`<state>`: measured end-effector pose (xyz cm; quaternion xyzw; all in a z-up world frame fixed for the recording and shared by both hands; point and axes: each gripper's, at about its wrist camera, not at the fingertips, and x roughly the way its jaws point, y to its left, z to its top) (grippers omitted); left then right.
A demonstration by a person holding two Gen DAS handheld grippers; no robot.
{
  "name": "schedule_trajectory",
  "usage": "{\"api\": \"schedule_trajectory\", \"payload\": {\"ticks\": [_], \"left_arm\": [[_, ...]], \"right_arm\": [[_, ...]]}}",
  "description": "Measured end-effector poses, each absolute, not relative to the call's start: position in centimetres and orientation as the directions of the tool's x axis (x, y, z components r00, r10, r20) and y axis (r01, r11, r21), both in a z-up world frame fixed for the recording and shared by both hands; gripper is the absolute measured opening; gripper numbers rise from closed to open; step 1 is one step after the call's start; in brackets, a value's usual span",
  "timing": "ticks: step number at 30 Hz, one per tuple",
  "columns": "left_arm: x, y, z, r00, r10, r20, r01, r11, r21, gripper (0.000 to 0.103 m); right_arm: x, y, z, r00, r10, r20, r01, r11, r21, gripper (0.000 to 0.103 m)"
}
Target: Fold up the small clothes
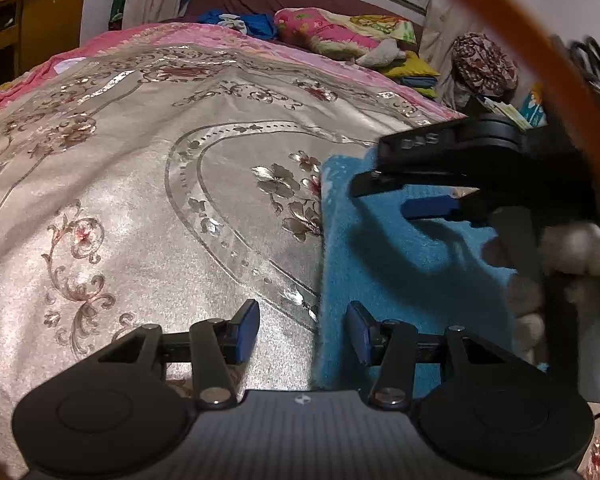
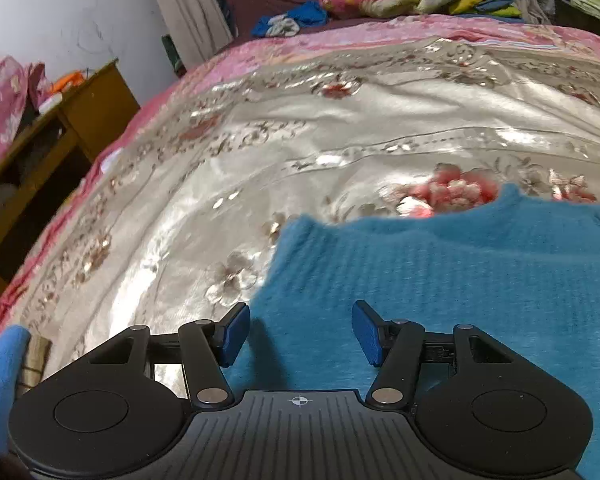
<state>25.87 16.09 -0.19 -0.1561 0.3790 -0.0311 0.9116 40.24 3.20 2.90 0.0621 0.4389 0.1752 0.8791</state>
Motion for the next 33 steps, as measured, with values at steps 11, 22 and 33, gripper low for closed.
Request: {"api": "schedule_trajectory", "payload": {"ticks": [11, 22, 33], "left_arm": [[25.6, 16.9, -0.3, 0.699, -0.212, -0.683, -0.054, 0.937, -0.346, 0.053], [25.6, 17.1, -0.3, 0.695, -0.221, -0.685, -0.054, 0.933, -0.355, 0.053], [25.2, 17.4, -0.4, 0.688, -0.254, -0.680, -0.045, 0.920, -0.390, 0.054]], "right_arm": [[41.2, 6.9, 2.2, 0.549, 0.271, -0.790, -0.260, 0.954, 0.147, 0.069], [41.7, 9.2, 1.6, 0.533, 0.203, -0.822, -0.288, 0.956, 0.049, 0.082], [42.1, 12.4, 0.6, 0.502, 0.081, -0.861, -0.364, 0.923, -0.126, 0.089]]}}
